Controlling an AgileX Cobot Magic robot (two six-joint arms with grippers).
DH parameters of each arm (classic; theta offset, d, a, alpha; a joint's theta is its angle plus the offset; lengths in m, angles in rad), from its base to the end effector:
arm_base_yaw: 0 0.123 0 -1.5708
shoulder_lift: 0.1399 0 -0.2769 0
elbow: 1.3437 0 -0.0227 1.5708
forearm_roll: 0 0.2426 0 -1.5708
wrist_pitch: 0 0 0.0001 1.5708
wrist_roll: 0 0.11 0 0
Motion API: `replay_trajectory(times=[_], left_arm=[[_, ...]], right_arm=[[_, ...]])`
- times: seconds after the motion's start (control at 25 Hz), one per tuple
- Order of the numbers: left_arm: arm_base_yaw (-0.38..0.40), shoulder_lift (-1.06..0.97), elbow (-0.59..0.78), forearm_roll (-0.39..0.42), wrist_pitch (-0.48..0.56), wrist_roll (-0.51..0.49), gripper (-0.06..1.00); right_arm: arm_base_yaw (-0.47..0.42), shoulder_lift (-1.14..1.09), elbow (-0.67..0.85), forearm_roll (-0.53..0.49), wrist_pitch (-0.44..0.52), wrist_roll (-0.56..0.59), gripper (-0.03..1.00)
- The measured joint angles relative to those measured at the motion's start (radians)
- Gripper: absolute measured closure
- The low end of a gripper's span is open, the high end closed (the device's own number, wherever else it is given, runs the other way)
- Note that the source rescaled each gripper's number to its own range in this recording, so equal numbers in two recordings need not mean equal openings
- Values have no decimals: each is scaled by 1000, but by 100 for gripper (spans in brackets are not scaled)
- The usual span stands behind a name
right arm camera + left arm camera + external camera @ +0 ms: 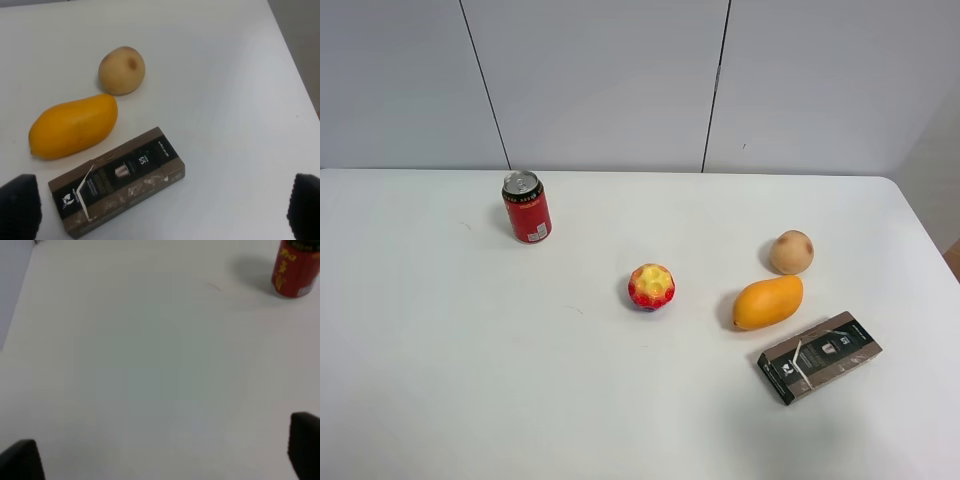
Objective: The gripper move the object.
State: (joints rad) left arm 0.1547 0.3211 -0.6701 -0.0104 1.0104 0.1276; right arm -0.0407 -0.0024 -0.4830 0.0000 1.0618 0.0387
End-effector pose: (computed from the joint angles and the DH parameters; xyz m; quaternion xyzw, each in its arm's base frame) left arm 0.0541 0.0075 0.3094 -0.0122 0.8783 0.0621 0.4739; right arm 0.0144 -0.0006 0.2597 0.0340 0.8566 -0.0005 0.5148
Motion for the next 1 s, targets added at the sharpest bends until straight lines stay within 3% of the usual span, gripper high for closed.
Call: replay_trajectory(times=[0.44, 1.0], left_arm=[[0, -310, 125, -3, 3, 0, -5], [0, -325, 160, -33, 47, -3, -5]], right_arm=[[0, 0, 0, 0, 0, 0, -3], [0, 0, 0, 0, 0, 0, -3]])
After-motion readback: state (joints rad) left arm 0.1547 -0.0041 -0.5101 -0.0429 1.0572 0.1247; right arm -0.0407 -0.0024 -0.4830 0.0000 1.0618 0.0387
